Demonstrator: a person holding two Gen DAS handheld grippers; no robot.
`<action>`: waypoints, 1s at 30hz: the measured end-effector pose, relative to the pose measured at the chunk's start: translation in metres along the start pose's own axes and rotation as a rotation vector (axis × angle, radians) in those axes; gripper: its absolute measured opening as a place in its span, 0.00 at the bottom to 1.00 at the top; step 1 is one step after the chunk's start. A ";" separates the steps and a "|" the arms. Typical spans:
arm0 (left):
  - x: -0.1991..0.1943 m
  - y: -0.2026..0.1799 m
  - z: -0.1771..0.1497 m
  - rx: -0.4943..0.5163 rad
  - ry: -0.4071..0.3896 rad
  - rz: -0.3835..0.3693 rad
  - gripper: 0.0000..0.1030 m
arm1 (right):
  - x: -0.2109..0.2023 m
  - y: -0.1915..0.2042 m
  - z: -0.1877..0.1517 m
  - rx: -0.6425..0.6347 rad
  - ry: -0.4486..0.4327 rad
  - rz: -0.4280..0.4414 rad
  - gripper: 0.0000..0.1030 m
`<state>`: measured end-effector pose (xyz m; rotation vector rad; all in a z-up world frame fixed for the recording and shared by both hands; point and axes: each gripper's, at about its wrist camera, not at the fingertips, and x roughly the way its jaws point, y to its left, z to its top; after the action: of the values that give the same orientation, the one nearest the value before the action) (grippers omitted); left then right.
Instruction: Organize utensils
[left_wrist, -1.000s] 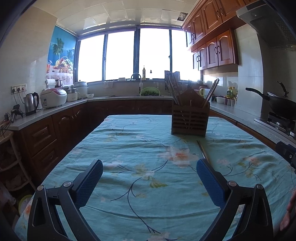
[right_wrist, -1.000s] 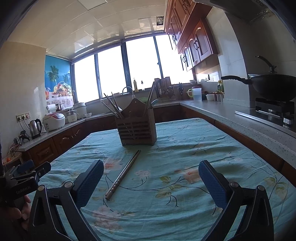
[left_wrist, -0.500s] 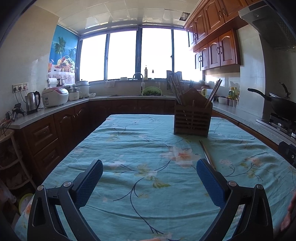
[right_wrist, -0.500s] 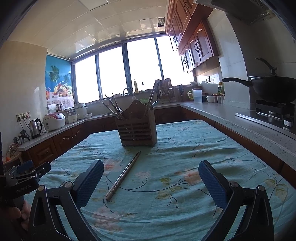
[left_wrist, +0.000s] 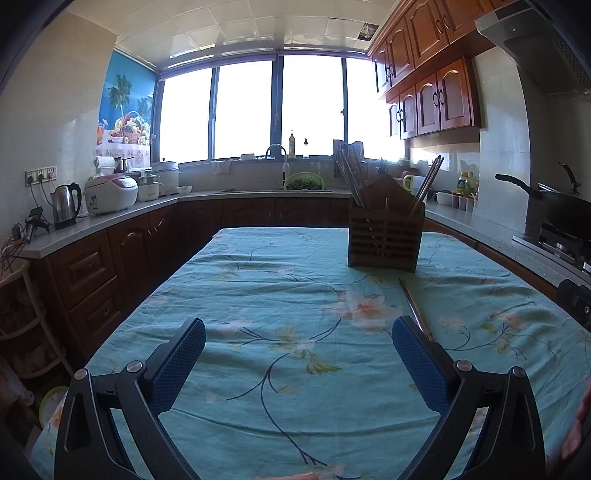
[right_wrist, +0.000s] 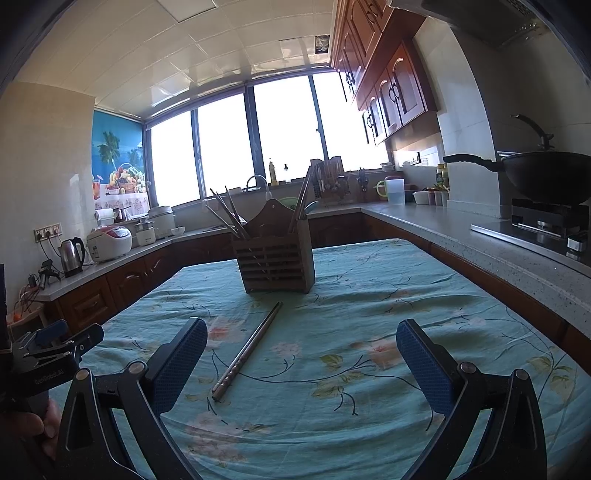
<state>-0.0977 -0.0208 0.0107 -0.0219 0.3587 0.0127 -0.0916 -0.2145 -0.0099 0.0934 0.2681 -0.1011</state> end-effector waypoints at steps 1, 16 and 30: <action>0.000 0.000 0.000 0.001 -0.001 0.000 0.99 | 0.000 0.000 0.000 0.000 -0.001 0.001 1.00; -0.003 -0.005 -0.001 0.011 -0.003 0.000 0.99 | -0.002 0.000 -0.002 0.001 -0.012 0.003 1.00; -0.004 -0.007 -0.001 0.013 -0.003 -0.001 0.99 | -0.002 0.001 0.000 -0.002 -0.015 0.010 1.00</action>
<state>-0.1015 -0.0280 0.0116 -0.0094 0.3557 0.0098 -0.0932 -0.2136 -0.0096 0.0924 0.2531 -0.0920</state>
